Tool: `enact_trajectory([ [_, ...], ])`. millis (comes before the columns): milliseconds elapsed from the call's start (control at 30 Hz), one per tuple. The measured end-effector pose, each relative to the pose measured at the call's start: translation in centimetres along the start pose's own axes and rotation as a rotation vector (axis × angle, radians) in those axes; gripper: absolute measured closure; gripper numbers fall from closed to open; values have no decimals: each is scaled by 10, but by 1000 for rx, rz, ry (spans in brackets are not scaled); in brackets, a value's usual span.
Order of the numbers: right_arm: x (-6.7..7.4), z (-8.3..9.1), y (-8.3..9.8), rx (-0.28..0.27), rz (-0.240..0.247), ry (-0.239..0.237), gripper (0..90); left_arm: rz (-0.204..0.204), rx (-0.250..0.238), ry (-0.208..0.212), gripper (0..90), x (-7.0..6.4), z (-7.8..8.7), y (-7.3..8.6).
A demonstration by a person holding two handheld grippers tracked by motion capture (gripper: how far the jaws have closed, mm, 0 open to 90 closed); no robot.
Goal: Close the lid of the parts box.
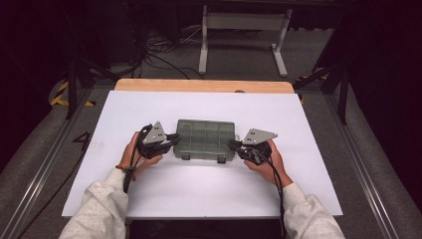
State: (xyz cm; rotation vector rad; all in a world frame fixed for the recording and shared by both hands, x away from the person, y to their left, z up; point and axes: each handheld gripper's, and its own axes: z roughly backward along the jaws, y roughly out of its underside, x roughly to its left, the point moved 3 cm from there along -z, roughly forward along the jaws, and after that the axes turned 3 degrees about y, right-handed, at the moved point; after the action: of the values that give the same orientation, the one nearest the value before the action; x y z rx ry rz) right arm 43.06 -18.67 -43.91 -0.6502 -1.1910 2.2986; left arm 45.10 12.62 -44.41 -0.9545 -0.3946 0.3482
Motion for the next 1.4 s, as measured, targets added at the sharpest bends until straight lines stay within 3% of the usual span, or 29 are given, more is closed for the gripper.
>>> enact_trajectory([
  [133,0,2,-1,-9,6,18,739,4,-16,-4,710,-1,1,-1],
  [367,-3,4,-3,-36,-14,61,478,6,-48,-10,516,-2,4,-4],
  [500,-4,5,-3,-45,-28,71,384,18,-60,-10,447,-1,4,-3],
  [600,-5,5,-3,-53,-41,98,294,24,-56,-24,366,-2,3,-2],
  [633,-5,5,-3,-54,-46,109,262,27,-54,-32,291,-1,3,-2],
  [833,-7,6,-3,-68,-65,144,130,43,-53,-44,161,-2,3,-1],
  [967,-7,5,-4,-80,-68,147,81,59,-78,-58,83,-2,3,-1],
  [1100,-5,4,-3,-70,-57,157,63,48,-77,-50,40,-2,3,0],
  [1400,-4,2,-2,-63,-39,169,68,43,-71,-76,38,-1,6,2],
])
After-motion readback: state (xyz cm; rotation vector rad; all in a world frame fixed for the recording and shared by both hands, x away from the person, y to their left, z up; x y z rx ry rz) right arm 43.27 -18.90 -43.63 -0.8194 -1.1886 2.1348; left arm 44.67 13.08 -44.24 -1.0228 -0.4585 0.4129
